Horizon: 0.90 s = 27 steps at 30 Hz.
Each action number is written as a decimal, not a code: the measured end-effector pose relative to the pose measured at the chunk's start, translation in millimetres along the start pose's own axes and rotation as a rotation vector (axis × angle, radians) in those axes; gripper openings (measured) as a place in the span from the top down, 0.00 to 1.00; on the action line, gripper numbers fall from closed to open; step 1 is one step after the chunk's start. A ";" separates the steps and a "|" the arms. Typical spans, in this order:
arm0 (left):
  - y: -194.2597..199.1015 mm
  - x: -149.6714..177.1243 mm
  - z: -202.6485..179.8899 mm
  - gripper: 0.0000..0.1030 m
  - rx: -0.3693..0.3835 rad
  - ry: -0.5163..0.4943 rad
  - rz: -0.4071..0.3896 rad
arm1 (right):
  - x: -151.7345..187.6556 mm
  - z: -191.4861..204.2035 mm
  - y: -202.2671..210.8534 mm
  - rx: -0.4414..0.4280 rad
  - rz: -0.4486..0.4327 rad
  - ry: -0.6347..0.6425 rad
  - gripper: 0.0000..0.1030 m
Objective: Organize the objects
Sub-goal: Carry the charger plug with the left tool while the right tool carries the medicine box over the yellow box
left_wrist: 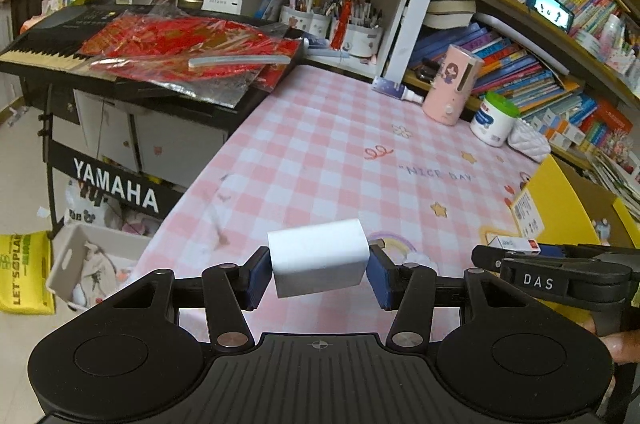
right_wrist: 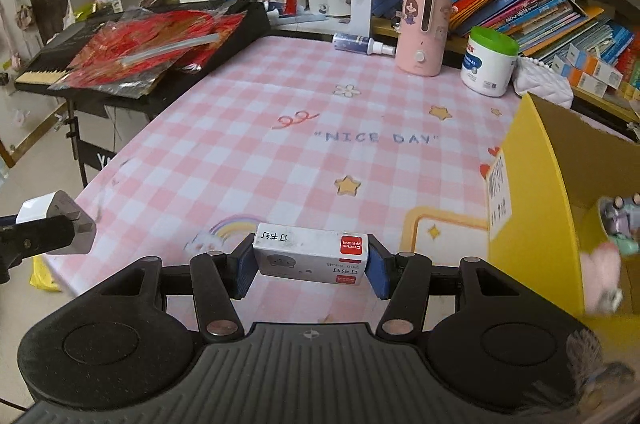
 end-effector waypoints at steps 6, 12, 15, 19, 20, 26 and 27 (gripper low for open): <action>22.0 19.4 3.1 0.52 0.013 -0.009 0.015 | 24.9 14.1 25.7 -0.004 0.010 0.012 0.50; 39.2 36.7 0.7 0.52 0.034 -0.029 0.032 | 48.3 18.8 47.6 0.007 0.018 -0.008 0.50; 47.0 47.3 -2.8 0.52 0.051 -0.045 0.044 | 62.2 19.3 57.9 0.016 0.026 -0.020 0.50; 54.0 59.6 -11.7 0.52 0.086 -0.072 0.068 | 82.9 17.3 73.5 0.035 0.041 -0.042 0.50; 54.8 61.8 -13.9 0.52 0.094 -0.079 0.073 | 87.2 15.9 77.3 0.041 0.044 -0.049 0.50; 58.6 73.1 -32.9 0.52 0.155 -0.124 0.100 | 107.3 -0.1 97.3 0.097 0.060 -0.108 0.50; 58.6 74.4 -36.8 0.52 0.168 -0.130 0.105 | 110.4 -3.5 100.8 0.108 0.062 -0.116 0.50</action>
Point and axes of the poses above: each gripper's, at about its wrist camera, not at the fingertips, and y roughly against the way its jaws point, z to its left, x to its underside, the point moved 5 cm from there along -y, roughly the way its jaws point, and after that the axes turned 5 degrees about -z, right-handed, at the moved point
